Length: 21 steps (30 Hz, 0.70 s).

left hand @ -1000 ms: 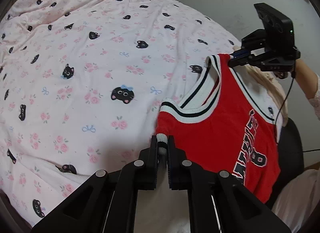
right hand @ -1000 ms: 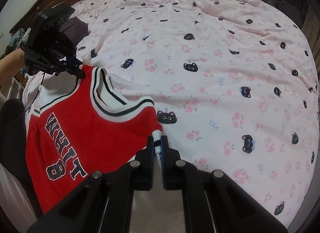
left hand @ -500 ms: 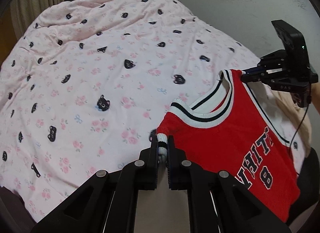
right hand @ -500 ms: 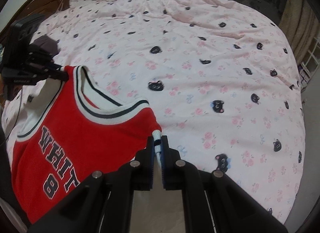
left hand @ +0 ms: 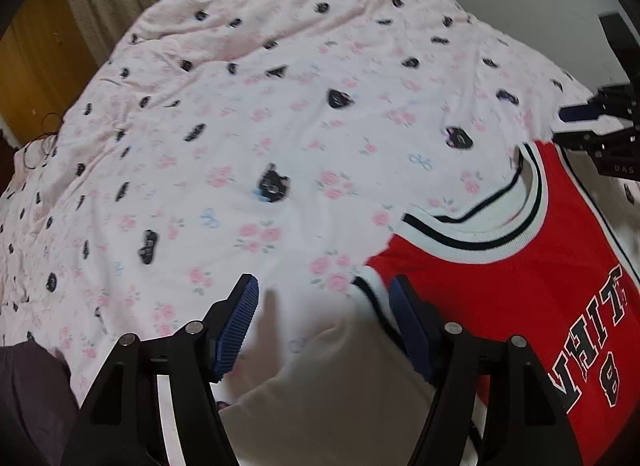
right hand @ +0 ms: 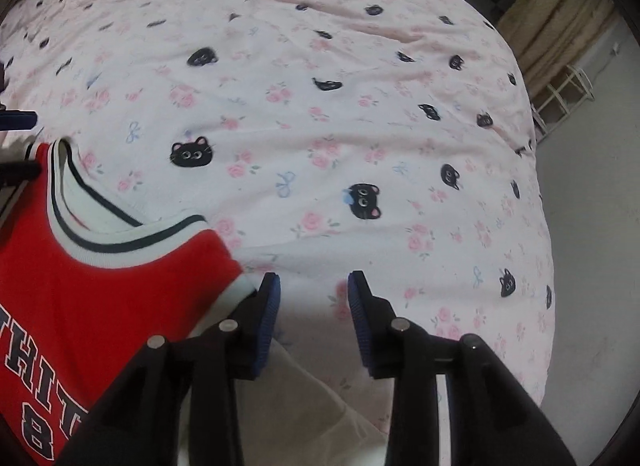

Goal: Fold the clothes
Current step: 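Lift the jersey with both tools and spread it flat on the bed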

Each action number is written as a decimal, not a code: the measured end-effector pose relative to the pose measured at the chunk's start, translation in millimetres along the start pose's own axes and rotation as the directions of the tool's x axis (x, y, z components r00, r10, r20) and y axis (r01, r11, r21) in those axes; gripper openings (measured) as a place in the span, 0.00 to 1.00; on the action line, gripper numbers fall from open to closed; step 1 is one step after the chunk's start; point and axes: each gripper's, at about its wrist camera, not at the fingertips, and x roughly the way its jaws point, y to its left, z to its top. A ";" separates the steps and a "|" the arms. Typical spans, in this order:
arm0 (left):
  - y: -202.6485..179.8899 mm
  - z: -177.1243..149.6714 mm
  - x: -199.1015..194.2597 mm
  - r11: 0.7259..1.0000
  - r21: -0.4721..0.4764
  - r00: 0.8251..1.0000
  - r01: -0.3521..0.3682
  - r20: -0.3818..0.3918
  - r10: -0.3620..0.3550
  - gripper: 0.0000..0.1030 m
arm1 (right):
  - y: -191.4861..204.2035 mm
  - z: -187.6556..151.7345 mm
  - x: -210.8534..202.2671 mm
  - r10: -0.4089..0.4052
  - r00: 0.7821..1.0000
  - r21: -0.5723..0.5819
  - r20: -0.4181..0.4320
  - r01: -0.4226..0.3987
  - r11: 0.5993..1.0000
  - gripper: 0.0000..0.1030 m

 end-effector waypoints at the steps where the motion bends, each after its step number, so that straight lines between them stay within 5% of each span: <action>1: 4.1 -0.6 -5.1 1.000 -0.008 1.000 0.001 0.009 -0.001 0.62 | -8.2 -2.4 -2.1 0.006 1.000 0.028 0.002 -0.006 1.000 0.40; 10: 11.8 -36.5 -86.4 0.999 -0.032 0.995 0.039 0.096 -0.036 0.64 | -41.2 -44.1 -53.0 0.047 0.998 0.144 0.038 -0.052 0.988 0.40; 21: -44.1 -139.8 -168.4 0.986 -0.085 0.981 0.143 0.142 -0.130 0.67 | -16.9 -127.3 -137.7 0.130 0.984 0.174 0.125 -0.150 0.973 0.40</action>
